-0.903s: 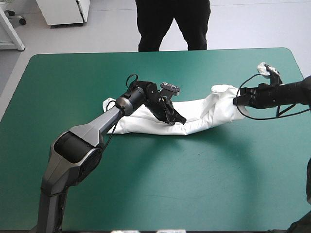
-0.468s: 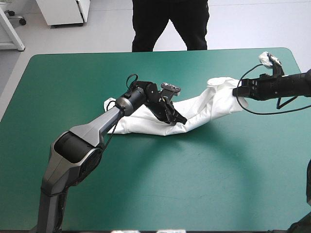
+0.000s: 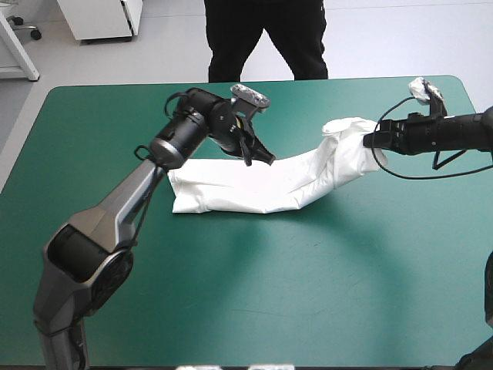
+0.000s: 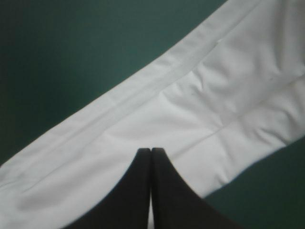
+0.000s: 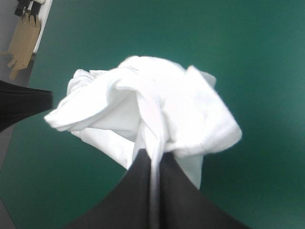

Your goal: Fold the cloth

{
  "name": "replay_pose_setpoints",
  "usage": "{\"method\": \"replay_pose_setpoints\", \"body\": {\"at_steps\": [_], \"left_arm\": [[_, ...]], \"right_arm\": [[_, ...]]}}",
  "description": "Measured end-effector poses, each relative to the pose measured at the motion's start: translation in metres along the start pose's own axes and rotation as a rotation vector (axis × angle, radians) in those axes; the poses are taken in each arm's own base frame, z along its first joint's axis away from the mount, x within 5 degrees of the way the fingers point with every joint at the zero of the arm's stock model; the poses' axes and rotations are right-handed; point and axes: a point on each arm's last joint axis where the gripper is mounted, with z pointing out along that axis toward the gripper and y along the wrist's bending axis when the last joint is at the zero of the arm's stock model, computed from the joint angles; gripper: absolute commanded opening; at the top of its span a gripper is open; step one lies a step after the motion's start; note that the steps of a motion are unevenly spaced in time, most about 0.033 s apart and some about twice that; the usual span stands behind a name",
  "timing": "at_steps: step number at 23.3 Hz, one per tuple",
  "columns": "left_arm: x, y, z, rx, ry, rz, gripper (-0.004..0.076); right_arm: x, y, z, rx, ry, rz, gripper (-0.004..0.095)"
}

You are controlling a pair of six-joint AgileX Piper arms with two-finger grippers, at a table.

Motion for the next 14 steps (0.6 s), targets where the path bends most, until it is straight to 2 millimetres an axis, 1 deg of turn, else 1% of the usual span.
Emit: {"method": "replay_pose_setpoints", "body": {"at_steps": [3, 4, 6, 7, 8, 9, 10, 11, 12, 13, 14], "left_arm": [[0.002, 0.001, -0.052, -0.034, -0.056, 0.006, -0.0009], [0.004, 0.002, -0.066, -0.042, -0.075, 0.006, -0.0009], [0.008, 0.001, -0.099, -0.053, -0.133, 0.0, -0.0009], [0.013, 0.0, -0.128, -0.061, -0.192, -0.006, -0.0009], [0.015, 0.0, -0.142, -0.064, -0.221, -0.009, -0.0009], [0.021, -0.001, -0.163, -0.068, -0.266, -0.012, -0.0009], [0.024, -0.001, -0.173, -0.07, -0.286, -0.012, -0.0009], [0.028, -0.002, -0.188, -0.076, -0.318, -0.012, -0.0009], [0.031, -0.002, -0.195, -0.079, -0.332, -0.012, -0.0009], [0.034, -0.002, -0.204, -0.084, -0.351, -0.012, -0.0009], [0.035, -0.002, -0.207, -0.085, -0.359, -0.015, -0.0009]], "right_arm": [[-0.003, 0.02, 0.012, -0.034, 0.021, -0.048, -0.0016], [-0.003, 0.028, 0.017, -0.046, 0.029, -0.061, -0.0016], [-0.004, 0.048, 0.03, -0.074, 0.044, -0.098, -0.0017], [-0.004, 0.069, 0.043, -0.099, 0.049, -0.141, -0.0017], [-0.004, 0.08, 0.05, -0.111, 0.048, -0.161, -0.0017], [-0.003, 0.098, 0.064, -0.133, 0.048, -0.189, -0.0017], [-0.002, 0.106, 0.072, -0.146, 0.05, -0.2, -0.0017], [0.0, 0.117, 0.089, -0.164, 0.056, -0.213, -0.0017], [0.002, 0.122, 0.1, -0.175, 0.069, -0.217, -0.0017], [0.006, 0.129, 0.119, -0.189, 0.095, -0.223, -0.0017], [0.01, 0.133, 0.131, -0.198, 0.114, -0.229, -0.0017]]}}
